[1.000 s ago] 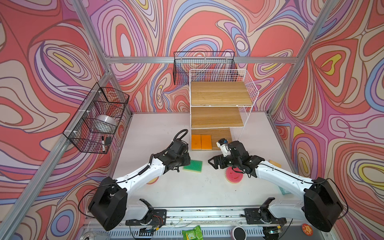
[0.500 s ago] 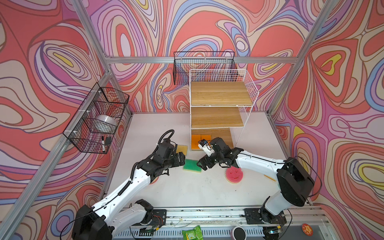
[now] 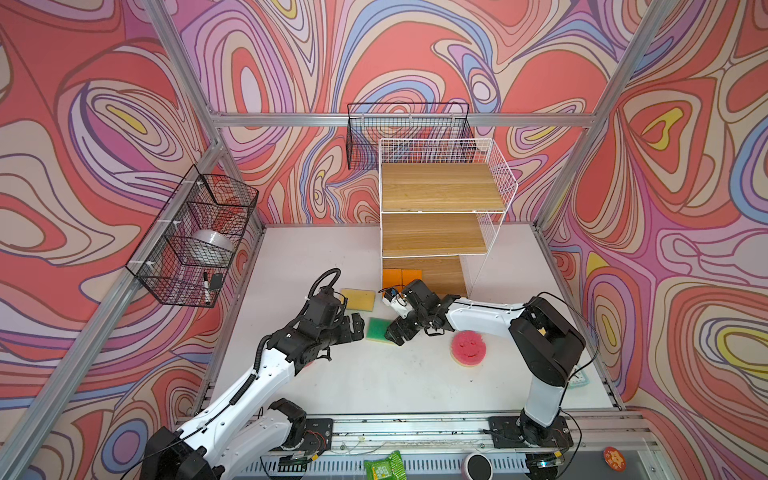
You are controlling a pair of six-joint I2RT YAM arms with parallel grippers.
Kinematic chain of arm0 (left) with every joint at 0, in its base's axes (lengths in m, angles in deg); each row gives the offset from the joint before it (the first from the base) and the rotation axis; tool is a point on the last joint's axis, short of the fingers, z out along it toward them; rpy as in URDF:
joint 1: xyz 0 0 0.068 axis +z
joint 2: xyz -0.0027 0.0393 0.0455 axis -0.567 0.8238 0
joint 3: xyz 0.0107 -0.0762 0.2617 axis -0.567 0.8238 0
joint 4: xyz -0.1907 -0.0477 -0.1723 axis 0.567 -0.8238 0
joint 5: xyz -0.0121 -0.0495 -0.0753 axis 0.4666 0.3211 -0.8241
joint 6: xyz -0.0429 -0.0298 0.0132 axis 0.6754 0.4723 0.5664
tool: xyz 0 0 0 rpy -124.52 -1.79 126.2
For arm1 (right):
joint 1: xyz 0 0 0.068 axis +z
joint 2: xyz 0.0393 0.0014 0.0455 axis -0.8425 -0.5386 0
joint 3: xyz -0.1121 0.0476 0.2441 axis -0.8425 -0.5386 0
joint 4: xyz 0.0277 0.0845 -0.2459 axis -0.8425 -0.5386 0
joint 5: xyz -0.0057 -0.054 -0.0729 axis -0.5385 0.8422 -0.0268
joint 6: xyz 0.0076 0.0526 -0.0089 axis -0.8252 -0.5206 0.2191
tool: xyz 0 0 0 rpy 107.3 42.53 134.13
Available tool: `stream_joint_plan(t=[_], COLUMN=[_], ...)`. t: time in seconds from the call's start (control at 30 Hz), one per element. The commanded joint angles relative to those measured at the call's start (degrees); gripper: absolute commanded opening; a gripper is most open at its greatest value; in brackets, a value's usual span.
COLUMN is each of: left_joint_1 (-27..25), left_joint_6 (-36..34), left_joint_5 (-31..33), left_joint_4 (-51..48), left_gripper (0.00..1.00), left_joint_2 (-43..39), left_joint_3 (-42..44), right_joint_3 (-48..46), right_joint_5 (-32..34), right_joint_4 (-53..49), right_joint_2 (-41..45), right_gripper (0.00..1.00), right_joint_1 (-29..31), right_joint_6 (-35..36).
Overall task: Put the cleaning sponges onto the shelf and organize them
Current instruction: 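Lift the left gripper off the green sponge while the right gripper lowers over it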
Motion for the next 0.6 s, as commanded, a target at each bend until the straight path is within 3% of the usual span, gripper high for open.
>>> stream_joint_plan(t=[0.0, 0.27, 0.57], left_joint_1=[0.4, 0.3, 0.3], left_joint_6=[-0.3, -0.1, -0.2], left_joint_5=[0.0, 0.5, 0.6], left_joint_4=[-0.3, -0.7, -1.0], left_gripper=[1.00, 1.00, 1.00], left_joint_2=[-0.3, -1.1, -0.6], left_joint_3=[0.3, 0.5, 0.2], right_joint_3=[1.6, -1.9, -4.2], right_joint_5=[1.5, 3.4, 13.1], right_joint_4=[0.2, 1.1, 2.5], right_joint_2=[-1.1, 1.5, 2.9], right_gripper=[0.98, 0.98, 0.98], right_joint_1=[1.5, 3.7, 7.7], right_joint_6=[1.3, 1.4, 2.4])
